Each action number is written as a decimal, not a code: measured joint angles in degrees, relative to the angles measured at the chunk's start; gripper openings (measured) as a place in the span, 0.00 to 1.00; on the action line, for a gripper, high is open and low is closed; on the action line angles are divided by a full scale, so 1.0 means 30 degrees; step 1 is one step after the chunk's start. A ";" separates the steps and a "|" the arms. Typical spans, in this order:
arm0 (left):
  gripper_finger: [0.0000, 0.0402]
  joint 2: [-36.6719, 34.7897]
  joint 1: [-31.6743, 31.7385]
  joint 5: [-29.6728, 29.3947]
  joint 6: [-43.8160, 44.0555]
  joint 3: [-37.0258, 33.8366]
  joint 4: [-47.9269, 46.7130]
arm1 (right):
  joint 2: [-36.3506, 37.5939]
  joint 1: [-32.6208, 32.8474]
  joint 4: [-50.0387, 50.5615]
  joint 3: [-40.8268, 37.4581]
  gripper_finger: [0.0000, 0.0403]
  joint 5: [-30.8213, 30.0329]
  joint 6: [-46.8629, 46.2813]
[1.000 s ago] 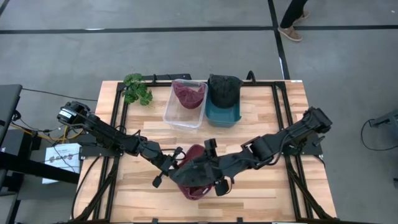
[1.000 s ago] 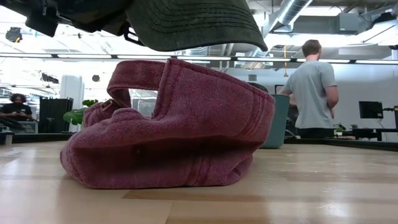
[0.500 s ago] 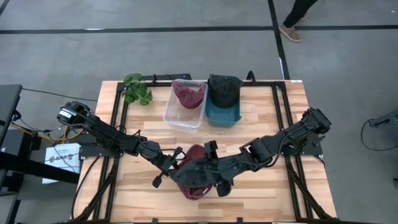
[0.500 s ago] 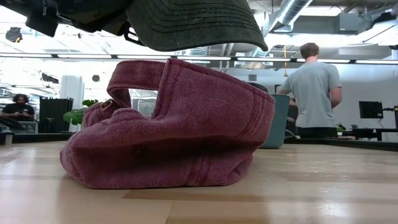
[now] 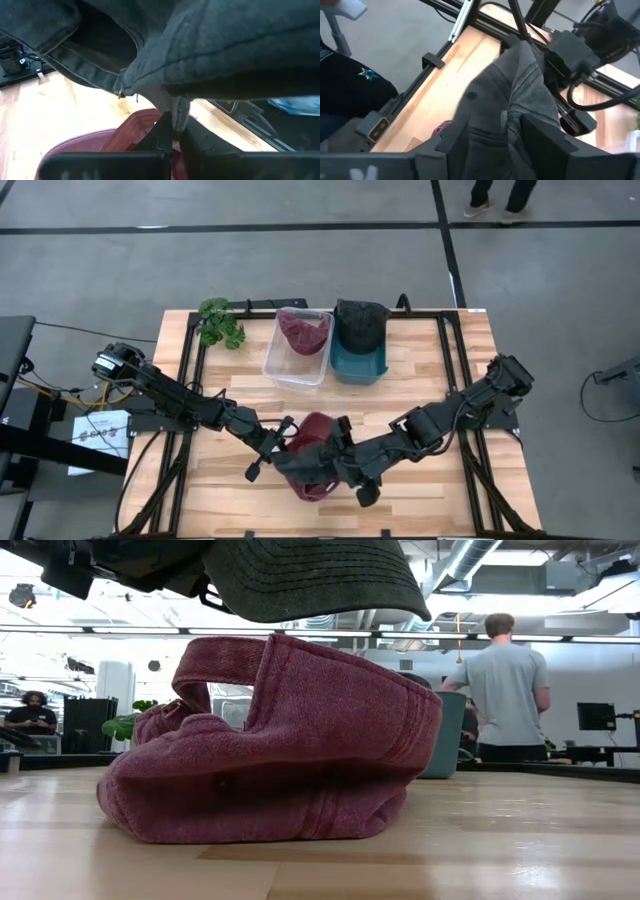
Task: Pick & Place hat
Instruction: Put the black cap into the blue bin
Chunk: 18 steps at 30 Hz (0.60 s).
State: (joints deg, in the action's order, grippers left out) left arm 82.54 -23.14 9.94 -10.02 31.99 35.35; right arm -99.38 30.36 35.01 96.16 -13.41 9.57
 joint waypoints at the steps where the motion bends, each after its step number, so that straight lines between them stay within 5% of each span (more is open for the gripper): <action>1: 0.04 0.0000 0.0000 -0.0001 0.0000 0.0000 0.0000 | 0.0018 0.0064 -0.0035 0.0008 0.41 0.0007 0.0014; 8: 0.04 0.0000 0.0000 -0.0009 0.0000 0.0000 0.0007 | 0.0023 0.0376 0.0569 0.1541 0.41 -0.0405 0.0976; 18: 0.04 -0.0007 0.0000 -0.0009 0.0000 0.0000 0.0007 | -0.0157 -0.0219 0.2110 0.2572 0.53 -0.1328 0.0829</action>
State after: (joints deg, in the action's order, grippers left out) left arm 82.52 -23.14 9.91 -10.02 31.99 35.38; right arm -99.85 29.70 41.34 103.88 -17.39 12.05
